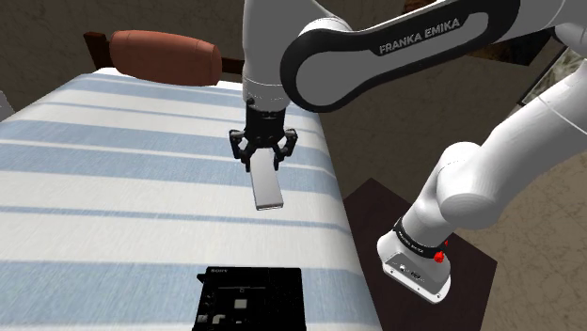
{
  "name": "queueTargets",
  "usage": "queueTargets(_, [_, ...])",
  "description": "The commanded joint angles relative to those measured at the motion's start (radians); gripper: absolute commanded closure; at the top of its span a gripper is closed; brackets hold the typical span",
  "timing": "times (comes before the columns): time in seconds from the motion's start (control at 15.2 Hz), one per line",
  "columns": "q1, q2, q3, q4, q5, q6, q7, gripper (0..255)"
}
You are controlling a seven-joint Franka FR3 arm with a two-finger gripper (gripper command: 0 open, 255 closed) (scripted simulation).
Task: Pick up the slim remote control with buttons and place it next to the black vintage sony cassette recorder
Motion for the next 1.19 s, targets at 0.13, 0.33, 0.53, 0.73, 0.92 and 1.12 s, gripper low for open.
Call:
queueTargets(0.13, [-0.001,0.025,0.007,-0.034,-0.006,0.059,0.006,255])
queueTargets(0.33, [-0.002,0.045,0.012,-0.058,-0.011,0.102,0.012,255])
queueTargets(0.53, [-0.004,0.068,0.018,-0.080,-0.019,0.145,0.018,255])
queueTargets(0.73, [-0.006,0.094,0.023,-0.100,-0.028,0.189,0.027,255])
queueTargets(0.92, [-0.008,0.122,0.028,-0.118,-0.040,0.234,0.036,255])
queueTargets(1.12, [-0.009,0.134,0.030,-0.124,-0.045,0.252,0.041,255])
